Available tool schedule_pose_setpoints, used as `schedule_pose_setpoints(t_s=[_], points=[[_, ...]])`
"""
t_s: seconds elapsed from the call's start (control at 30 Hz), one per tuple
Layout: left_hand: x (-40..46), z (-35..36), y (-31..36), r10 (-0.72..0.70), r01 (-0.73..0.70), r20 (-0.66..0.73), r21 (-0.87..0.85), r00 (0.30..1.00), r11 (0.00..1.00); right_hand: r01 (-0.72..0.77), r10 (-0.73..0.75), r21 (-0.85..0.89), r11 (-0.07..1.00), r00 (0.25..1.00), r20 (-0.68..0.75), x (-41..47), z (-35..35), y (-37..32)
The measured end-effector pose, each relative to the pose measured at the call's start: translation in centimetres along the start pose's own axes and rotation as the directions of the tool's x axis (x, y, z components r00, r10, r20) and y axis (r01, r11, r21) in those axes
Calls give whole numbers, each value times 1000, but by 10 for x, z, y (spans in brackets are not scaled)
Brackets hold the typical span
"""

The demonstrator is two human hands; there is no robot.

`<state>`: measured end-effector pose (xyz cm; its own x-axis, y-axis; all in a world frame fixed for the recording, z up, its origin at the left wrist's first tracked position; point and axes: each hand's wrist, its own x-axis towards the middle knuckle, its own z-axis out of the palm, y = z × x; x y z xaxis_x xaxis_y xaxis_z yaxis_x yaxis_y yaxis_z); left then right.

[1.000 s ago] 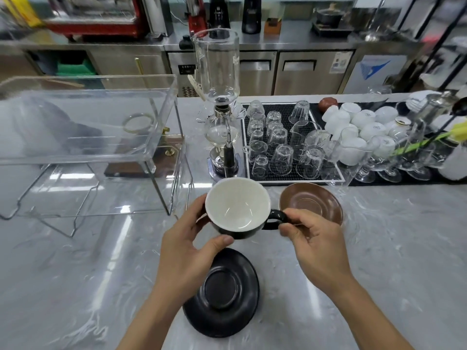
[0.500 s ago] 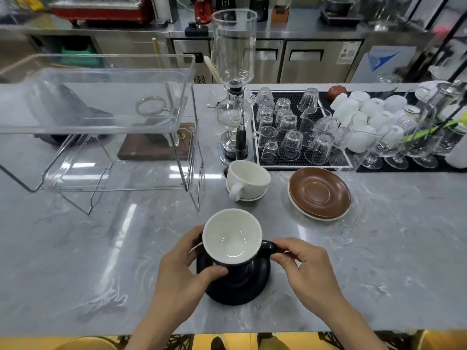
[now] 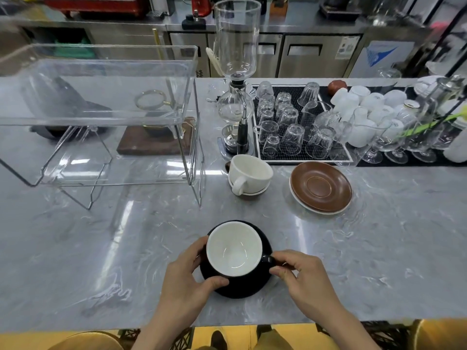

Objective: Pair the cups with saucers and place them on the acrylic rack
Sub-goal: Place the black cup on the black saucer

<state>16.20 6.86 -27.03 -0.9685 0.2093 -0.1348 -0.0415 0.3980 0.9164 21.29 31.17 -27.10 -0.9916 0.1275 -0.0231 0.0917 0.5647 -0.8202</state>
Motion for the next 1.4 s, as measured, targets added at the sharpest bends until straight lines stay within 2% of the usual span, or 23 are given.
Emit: schedule_pose_setpoints(t_s=[0.37, 0.63, 0.83, 1.03, 1.2, 1.4], points=[[2, -1, -8, 37, -37, 14, 56, 999, 998, -56, 55, 12, 998, 997, 57, -2, 0, 3], [-1, -3, -8, 56, -55, 49, -9, 997, 998, -60, 61, -14, 998, 994, 89, -4, -3, 4], [0, -6, 0, 59, -61, -28, -93, 998, 994, -75, 76, -13, 997, 992, 103, -6, -6, -2], [5, -10, 32, 185, -202, -156, -95, 970, 975, -70, 69, 91, 993, 998, 16, -4, -19, -10], [20, 8, 64, 293, -315, -159, -140, 943, 939, -65, 78, 139, 988, 992, -97, 4, -44, -10], [42, 47, 90, 329, -345, -133, -130, 935, 929, -53, 77, 123, 991, 977, -201, 10, -79, 2]])
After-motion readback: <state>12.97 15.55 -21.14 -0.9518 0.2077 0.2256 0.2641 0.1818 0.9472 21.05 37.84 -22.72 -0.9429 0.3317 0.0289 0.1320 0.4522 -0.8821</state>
